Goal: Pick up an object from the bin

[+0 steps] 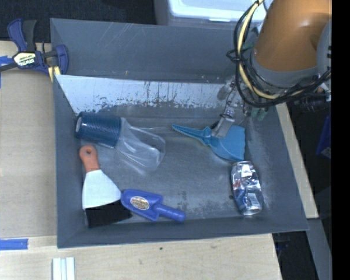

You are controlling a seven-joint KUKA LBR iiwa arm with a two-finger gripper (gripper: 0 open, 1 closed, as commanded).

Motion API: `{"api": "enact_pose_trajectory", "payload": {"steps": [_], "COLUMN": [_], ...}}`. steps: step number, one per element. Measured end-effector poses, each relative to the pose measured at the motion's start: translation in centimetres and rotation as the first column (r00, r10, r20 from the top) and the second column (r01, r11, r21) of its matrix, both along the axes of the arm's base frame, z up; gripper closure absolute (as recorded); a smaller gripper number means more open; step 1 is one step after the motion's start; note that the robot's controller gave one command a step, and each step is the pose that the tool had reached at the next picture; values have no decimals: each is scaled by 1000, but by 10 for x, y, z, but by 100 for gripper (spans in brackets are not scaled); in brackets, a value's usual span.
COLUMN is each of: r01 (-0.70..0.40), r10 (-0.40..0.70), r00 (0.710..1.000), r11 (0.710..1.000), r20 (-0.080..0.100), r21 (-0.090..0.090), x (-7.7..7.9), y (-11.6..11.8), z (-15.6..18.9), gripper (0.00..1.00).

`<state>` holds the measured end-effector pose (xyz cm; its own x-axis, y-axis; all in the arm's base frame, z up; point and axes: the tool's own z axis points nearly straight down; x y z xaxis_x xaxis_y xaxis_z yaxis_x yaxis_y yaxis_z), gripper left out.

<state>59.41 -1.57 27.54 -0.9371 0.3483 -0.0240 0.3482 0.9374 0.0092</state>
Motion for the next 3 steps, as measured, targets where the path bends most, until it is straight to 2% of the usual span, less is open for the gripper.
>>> {"api": "enact_pose_trajectory", "payload": {"steps": [1, 2, 3], "r01": [-85, 41, -38], "r10": [85, -41, 38], "r00": [996, 999, 999], "r11": [996, 999, 999], "r20": [-20, 14, -2], "r21": [-1, 4, -3], "x": [0, -4, -3], "y": [-14, 27, -8], "z": [-75, -60, -59], "gripper": [0, 0, 0]}}
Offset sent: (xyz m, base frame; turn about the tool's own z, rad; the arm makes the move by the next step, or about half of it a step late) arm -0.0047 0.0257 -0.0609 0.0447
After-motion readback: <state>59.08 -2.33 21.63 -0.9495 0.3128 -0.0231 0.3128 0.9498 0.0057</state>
